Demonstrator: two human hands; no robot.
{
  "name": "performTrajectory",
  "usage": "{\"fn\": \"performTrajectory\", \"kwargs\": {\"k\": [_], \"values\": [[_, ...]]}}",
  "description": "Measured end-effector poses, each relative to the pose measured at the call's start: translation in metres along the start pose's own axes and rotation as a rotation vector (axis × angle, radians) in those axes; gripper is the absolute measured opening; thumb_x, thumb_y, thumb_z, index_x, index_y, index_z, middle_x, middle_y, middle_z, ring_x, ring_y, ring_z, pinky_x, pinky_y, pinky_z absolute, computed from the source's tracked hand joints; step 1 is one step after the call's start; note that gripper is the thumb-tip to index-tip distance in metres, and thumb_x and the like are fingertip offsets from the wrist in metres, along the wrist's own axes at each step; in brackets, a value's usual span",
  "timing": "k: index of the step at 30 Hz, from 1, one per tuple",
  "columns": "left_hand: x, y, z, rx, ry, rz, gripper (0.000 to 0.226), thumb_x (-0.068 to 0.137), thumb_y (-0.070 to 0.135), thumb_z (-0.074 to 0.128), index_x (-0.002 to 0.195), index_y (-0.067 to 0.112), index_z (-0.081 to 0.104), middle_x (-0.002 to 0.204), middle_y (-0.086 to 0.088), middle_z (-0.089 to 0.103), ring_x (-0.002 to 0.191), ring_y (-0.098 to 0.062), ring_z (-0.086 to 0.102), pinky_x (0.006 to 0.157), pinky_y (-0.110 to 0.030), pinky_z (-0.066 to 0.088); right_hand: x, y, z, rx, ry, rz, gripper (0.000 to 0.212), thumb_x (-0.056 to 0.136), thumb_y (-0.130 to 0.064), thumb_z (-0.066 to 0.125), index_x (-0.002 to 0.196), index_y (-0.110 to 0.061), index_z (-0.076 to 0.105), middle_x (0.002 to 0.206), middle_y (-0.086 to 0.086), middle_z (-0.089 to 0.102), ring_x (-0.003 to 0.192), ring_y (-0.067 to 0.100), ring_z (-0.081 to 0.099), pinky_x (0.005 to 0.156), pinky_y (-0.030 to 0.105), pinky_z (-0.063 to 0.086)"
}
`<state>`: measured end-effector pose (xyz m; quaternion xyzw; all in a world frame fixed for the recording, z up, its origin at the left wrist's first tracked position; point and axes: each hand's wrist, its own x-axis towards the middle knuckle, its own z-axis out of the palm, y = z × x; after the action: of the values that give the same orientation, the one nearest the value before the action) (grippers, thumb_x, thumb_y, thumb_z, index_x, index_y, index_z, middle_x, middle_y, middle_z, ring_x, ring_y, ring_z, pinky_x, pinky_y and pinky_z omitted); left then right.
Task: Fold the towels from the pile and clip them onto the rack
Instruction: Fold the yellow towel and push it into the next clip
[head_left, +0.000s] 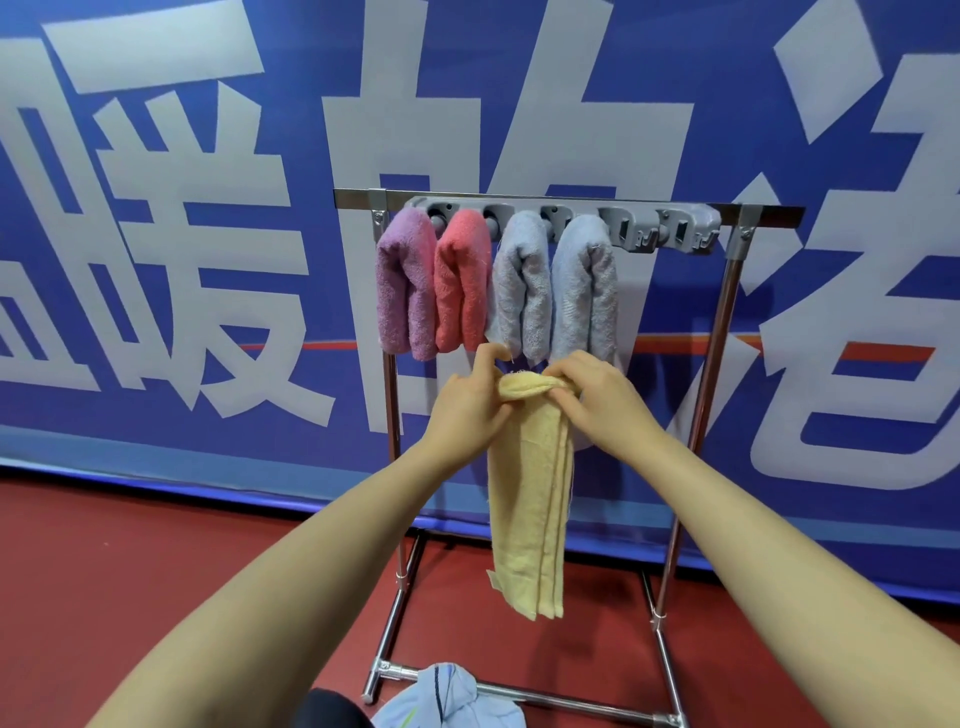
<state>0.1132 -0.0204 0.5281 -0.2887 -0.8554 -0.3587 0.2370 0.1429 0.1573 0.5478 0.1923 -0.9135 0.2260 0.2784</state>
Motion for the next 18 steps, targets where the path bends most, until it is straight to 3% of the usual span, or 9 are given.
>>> {"fn": "performTrajectory", "kwargs": {"k": [2,5,9,13,16,18], "values": [[-0.002,0.001,0.002,0.001,0.037,-0.005,0.043,0.081,0.011,0.059,0.118,0.013,0.036,0.082,-0.002,0.062,0.070,-0.036,0.058,0.065,-0.038,0.042,0.001,-0.002,0.000,-0.074,0.032,-0.037,0.010,0.089,-0.013,0.059,0.096,-0.008,0.064,0.093,0.003,0.062,0.086,0.022,0.057,0.075,0.025,0.029],[-0.003,0.002,0.003,-0.147,0.035,-0.133,0.045,0.077,0.024,0.061,0.112,0.022,0.033,0.090,0.000,0.063,0.081,-0.032,0.060,0.072,-0.044,0.049,0.004,-0.004,-0.001,-0.054,0.141,-0.056,0.011,0.087,-0.014,0.056,0.093,-0.007,0.063,0.089,0.002,0.061,0.084,0.021,0.056,0.074,0.023,0.028],[-0.002,0.000,0.008,-0.256,-0.029,-0.297,0.049,0.068,0.044,0.068,0.104,0.025,0.041,0.092,0.007,0.063,0.094,-0.024,0.058,0.085,-0.047,0.048,0.012,-0.008,-0.006,0.147,0.330,0.011,0.010,0.087,-0.012,0.053,0.091,-0.008,0.061,0.087,-0.006,0.055,0.082,0.023,0.056,0.077,0.038,0.043],[-0.003,0.004,0.020,-0.267,-0.081,-0.372,0.038,0.072,0.039,0.070,0.101,0.019,0.055,0.094,0.006,0.065,0.097,-0.016,0.057,0.092,-0.043,0.045,0.018,-0.010,-0.017,0.234,0.453,0.026,0.012,0.086,-0.008,0.053,0.094,-0.006,0.062,0.089,-0.005,0.055,0.085,0.020,0.056,0.078,0.043,0.047],[-0.004,0.005,0.027,-0.244,-0.081,-0.388,0.030,0.072,0.036,0.063,0.089,0.012,0.060,0.083,0.003,0.066,0.085,-0.016,0.060,0.086,-0.041,0.048,0.017,-0.005,-0.025,0.227,0.495,0.061,0.011,0.088,-0.007,0.053,0.096,-0.007,0.061,0.092,-0.006,0.054,0.087,0.021,0.055,0.080,0.042,0.046],[-0.004,0.006,0.028,-0.266,-0.034,-0.410,0.018,0.075,0.024,0.063,0.075,0.009,0.052,0.070,0.001,0.057,0.074,-0.019,0.055,0.070,-0.033,0.047,0.013,0.002,-0.026,0.177,0.509,0.104,0.012,0.089,-0.006,0.053,0.097,-0.009,0.060,0.093,-0.005,0.055,0.088,0.021,0.055,0.082,0.040,0.043]]}}
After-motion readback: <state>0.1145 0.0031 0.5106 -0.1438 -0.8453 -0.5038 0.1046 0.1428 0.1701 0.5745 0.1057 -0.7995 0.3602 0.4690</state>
